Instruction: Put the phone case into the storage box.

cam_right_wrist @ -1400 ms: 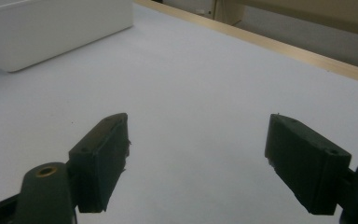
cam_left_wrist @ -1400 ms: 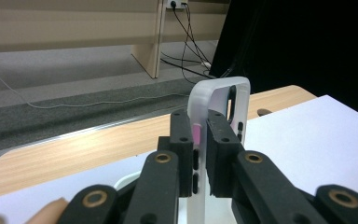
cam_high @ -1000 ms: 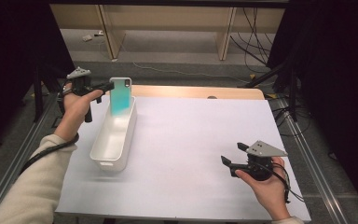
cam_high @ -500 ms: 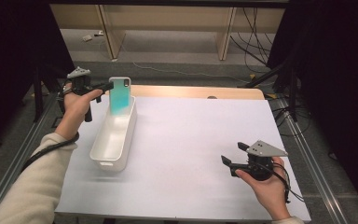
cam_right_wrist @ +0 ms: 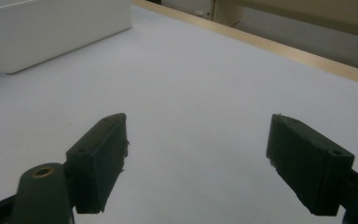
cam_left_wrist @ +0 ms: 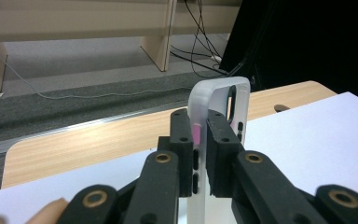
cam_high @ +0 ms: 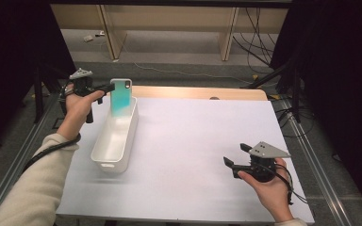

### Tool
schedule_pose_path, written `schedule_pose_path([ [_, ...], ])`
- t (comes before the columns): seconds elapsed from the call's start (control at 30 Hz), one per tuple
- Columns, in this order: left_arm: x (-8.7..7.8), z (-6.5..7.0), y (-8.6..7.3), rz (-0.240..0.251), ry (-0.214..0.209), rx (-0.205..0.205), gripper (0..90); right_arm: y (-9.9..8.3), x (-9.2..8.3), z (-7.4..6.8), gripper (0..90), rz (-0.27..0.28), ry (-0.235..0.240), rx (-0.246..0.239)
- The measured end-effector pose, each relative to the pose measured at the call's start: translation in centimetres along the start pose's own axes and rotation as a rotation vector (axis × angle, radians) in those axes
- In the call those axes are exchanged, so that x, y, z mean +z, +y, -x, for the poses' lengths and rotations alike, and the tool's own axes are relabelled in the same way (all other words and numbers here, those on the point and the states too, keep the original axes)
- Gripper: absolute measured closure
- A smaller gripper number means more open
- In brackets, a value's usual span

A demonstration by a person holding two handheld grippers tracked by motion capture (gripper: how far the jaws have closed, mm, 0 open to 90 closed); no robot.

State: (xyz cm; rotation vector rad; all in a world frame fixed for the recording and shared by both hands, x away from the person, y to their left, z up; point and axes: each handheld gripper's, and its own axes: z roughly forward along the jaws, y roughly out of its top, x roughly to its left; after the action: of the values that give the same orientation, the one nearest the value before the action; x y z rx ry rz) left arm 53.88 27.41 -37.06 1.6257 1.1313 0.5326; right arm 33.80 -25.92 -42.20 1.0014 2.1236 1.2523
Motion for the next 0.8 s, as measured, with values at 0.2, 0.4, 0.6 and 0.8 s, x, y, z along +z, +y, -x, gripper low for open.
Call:
schedule_pose_path([
  [0.2, 0.3, 0.0, 0.0, -0.003, 0.0, 0.005, 82.1, 0.0, -0.1, 0.0, 21.4, -0.014, -0.004, -0.002],
  [0.4, 0.7, 0.0, -0.1, -0.009, -0.005, 0.006, 82.1, 0.0, -0.1, 0.0, 21.3, -0.021, -0.002, 0.001],
  [0.6, 1.1, 0.1, -0.2, -0.014, -0.003, 0.001, 82.1, 0.0, -0.1, 0.0, 21.4, -0.02, -0.002, 0.001],
  [0.8, 1.3, 0.0, -0.1, -0.017, -0.001, 0.006, 82.1, 0.0, -0.1, 0.0, 21.4, -0.021, -0.001, 0.0],
])
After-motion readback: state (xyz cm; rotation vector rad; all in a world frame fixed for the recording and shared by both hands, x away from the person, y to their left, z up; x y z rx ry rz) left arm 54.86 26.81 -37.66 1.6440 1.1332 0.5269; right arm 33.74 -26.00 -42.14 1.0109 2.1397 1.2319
